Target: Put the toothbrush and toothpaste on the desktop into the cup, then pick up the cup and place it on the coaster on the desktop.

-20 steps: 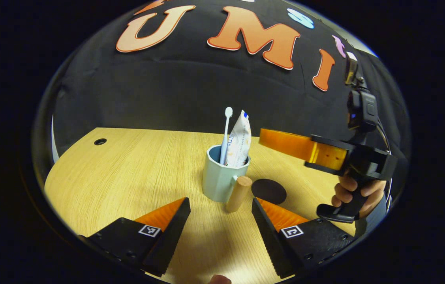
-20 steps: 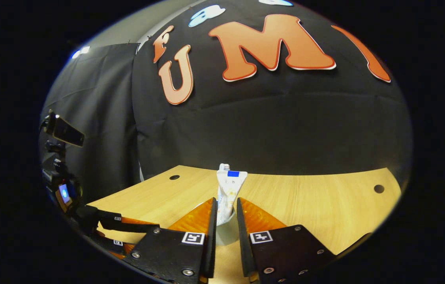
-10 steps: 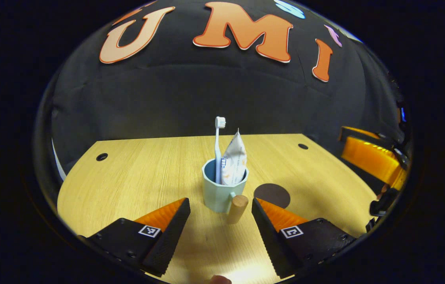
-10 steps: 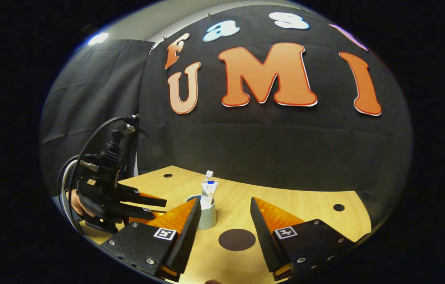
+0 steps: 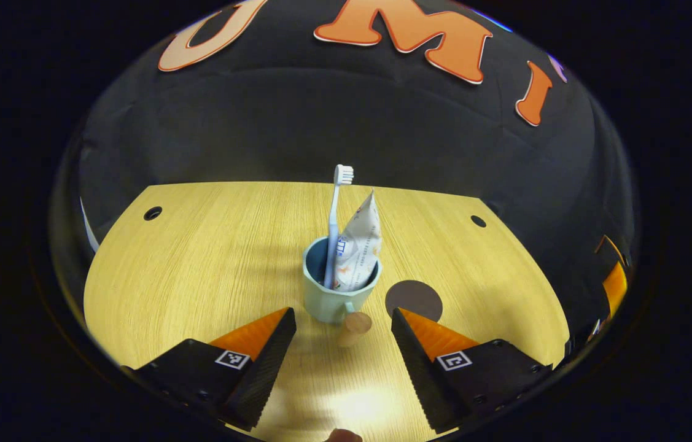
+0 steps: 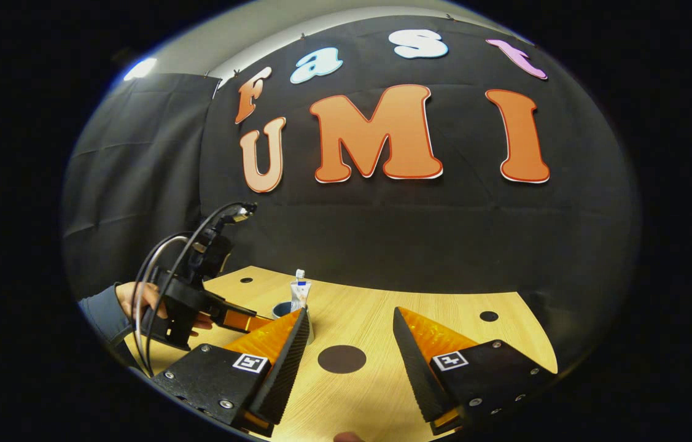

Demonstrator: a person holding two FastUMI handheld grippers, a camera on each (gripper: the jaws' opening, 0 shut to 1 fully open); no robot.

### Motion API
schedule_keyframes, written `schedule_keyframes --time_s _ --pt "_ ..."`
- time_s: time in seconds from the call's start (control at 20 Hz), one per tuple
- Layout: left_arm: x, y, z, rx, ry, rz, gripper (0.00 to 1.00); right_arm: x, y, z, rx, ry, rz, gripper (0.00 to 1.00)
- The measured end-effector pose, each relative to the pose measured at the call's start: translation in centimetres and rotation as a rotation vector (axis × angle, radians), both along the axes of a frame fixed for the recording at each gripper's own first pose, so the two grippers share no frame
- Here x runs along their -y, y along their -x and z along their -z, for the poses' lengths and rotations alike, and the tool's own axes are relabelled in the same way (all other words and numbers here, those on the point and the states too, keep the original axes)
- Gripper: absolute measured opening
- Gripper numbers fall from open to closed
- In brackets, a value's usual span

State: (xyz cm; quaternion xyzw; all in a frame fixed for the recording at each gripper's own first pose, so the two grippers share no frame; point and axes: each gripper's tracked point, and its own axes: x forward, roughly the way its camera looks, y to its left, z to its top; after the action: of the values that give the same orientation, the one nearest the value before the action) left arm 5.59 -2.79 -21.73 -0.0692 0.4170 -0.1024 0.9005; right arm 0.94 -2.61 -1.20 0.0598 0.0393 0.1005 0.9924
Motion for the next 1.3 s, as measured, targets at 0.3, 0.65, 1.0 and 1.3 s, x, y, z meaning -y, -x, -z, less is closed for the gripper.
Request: schedule_keyframes --time_s 0.3,0.65,1.0,1.3 --pt "1.1 -0.6 2.0 -0.141 -0.045 -0.004 0.94 0.5 2.2 0.0 -0.001 0.032 -0.028 0.83" --pt "0.7 -1.0 3.7 -0.250 -0.105 -0.040 0.91 -0.1 3.3 -0.2 0.009 0.064 -0.066 0.83" --pt "0.6 -0.8 6.6 -0.365 -0.186 -0.090 0.39 0.1 3.6 0.7 0.013 0.061 -0.069 0.83" --pt "1.8 -2.8 4.8 -0.323 -0.161 -0.098 0.25 0.7 3.9 0.7 0.030 0.070 -0.056 0.83"
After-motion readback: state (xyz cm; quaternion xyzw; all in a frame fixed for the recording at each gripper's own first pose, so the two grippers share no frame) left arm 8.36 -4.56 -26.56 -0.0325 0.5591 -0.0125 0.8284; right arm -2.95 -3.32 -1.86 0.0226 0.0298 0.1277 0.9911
